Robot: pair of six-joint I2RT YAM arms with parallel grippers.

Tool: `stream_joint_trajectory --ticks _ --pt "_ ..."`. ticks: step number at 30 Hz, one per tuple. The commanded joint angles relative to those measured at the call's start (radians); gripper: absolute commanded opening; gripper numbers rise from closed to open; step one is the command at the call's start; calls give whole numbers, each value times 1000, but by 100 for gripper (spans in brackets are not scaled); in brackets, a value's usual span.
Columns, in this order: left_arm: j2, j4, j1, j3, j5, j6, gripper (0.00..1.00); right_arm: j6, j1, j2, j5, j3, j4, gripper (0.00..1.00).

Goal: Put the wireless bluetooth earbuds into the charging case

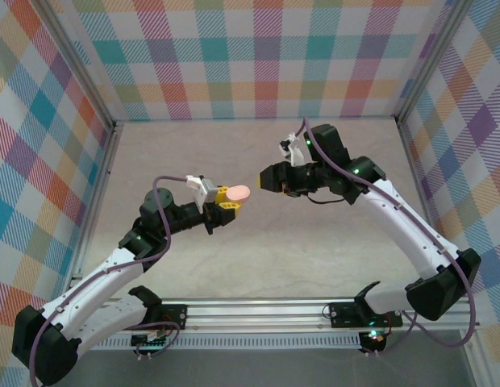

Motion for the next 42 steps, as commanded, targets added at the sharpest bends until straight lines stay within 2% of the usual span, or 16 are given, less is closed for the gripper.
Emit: stream_joint_trajectory --ticks 1,8,20,25,32,39,42 --pt "20 75 2 43 27 -38 20 161 1 -9 -174 -54 229 49" --pt "62 160 1 53 37 -92 20 329 -7 18 -292 -127 429 53" --pt "76 203 -5 72 43 -130 20 351 -30 23 -308 -173 429 55" --pt "100 222 -11 78 40 -136 20 485 -30 39 -391 -230 607 54" --pt "156 239 -19 110 54 -140 20 550 -32 41 -420 -263 693 48" --pt "159 220 -22 112 51 -140 21 613 -41 41 -422 -300 790 31" --pt "161 212 -23 114 57 -143 24 627 -43 44 -423 -305 816 29"
